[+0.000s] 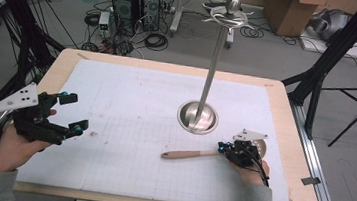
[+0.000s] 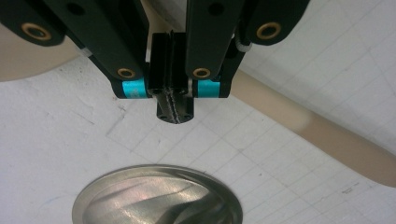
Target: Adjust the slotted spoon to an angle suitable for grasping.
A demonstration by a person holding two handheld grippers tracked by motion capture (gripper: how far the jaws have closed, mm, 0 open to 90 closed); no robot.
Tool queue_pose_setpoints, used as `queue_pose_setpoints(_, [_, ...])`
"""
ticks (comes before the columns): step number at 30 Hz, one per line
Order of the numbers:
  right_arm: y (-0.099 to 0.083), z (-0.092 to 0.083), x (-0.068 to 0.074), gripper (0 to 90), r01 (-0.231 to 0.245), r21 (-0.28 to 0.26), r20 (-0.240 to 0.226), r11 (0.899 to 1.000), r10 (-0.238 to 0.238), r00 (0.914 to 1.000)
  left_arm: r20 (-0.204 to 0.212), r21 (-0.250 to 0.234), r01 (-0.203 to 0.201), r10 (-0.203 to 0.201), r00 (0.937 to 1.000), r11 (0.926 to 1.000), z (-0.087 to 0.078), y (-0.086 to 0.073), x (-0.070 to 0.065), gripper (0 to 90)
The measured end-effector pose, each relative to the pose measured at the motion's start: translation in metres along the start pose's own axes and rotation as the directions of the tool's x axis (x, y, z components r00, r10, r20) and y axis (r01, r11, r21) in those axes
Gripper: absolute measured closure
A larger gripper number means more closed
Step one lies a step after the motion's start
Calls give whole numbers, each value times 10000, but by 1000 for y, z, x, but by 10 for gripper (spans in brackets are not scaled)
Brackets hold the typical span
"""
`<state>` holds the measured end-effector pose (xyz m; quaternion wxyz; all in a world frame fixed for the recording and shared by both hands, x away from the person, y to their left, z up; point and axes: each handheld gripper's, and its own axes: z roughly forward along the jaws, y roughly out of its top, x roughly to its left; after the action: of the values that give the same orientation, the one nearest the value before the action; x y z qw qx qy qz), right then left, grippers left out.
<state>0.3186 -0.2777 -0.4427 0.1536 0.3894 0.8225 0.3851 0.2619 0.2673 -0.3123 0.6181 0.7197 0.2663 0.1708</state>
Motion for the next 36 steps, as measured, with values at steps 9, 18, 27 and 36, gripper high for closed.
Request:
queue_pose_setpoints(9, [-7,-5,0,900,133,167,96,9998,-134,9999,15,4,12,-12,10000,10000,1,0,1,60])
queue_pose_setpoints(18, [-18,-16,-6,900,-49,168,255,9998,45,9997,93,13,-10,10,10000,10000,4,0,1,60])
queue_pose_setpoints(27, [-30,-28,-12,900,-411,-12,378,9992,411,9984,201,48,-6,6,9998,10000,9,1,1,60])
queue_pose_setpoints(36, [-37,-37,-16,900,-438,89,698,9990,431,9966,304,52,2,-4,9995,10000,14,1,0,60])
